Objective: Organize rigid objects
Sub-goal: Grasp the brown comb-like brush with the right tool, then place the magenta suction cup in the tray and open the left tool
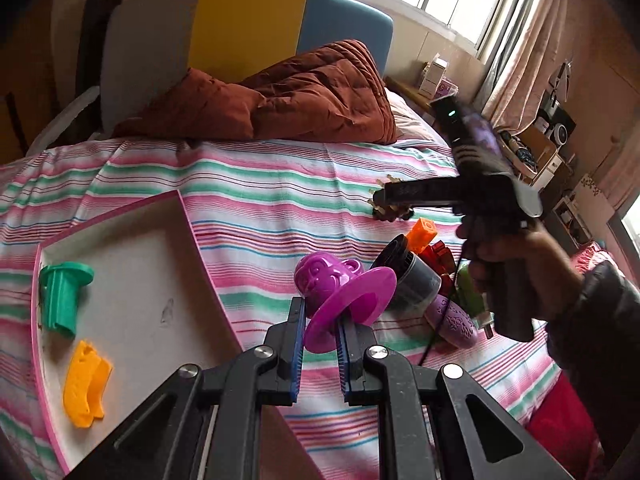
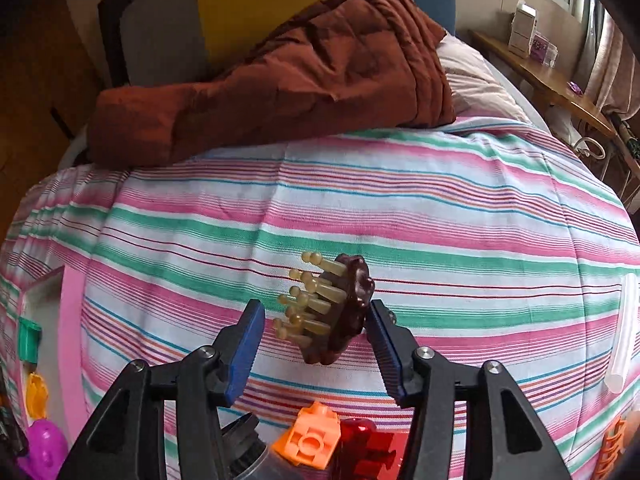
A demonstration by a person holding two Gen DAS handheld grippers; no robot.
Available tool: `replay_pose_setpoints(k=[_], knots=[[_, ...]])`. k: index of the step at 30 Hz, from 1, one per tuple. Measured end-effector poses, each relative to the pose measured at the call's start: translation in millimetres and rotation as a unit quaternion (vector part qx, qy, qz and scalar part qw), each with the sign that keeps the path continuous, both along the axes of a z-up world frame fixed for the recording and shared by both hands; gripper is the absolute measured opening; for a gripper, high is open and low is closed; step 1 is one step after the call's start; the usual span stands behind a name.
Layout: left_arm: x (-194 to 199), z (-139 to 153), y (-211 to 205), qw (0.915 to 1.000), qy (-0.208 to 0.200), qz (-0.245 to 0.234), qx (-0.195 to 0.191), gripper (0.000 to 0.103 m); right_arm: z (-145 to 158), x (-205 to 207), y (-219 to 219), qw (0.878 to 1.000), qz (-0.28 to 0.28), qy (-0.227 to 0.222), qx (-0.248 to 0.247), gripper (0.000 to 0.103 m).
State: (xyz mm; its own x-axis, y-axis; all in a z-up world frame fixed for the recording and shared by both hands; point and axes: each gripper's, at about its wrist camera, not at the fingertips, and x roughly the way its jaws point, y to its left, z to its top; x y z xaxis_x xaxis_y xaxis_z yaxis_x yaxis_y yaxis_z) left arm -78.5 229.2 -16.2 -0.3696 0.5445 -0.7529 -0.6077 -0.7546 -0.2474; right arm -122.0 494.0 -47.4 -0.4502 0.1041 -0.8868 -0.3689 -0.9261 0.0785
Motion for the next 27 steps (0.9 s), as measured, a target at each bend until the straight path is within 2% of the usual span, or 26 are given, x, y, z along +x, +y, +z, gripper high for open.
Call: replay_pose_setpoints(k=[2,6,11,17,20,23,27], knots=[[3.2,1.4,-6.7,1.0000,0.000,0.004,0.001,0.014,-6.6,-2.0,-2.7,1.000,0.007,0.005,0.008,0.036],[9.4,2.4,-19.5,0.9999,0.003,0.010,0.001,0.014,-2.5,-1.5,-7.4,1.000,0.004,0.015,0.010,0.036],[13.8,3.0,-39.6,0.9996,0.001,0.028,0.004,0.014,21.6,5.3,-27.8,0.999,0.024,0.047,0.013,0.036],[21.2,6.6,-65.9,0.9986,0.004,0.052,0.006,0.014,49.2,24.5,-73.7,0.993,0.086,0.079,-0.025,0.036],[24.2,6.5,-84.6,0.9976,0.003,0.069,0.005,0.014,51.1,41.1,-106.1,0.987,0.129,0.075,-0.051,0.036],[27.7,4.7,-106.9,0.9959,0.004,0.090,0.002,0.014,42.2,64.8,-135.6,0.983,0.165,0.064,-0.056,0.036],[32.2,-2.1,-138.1,0.9925,-0.004,0.122,-0.005,0.014,15.6,90.4,-162.6,0.982,0.186,0.029,-0.020,0.036]])
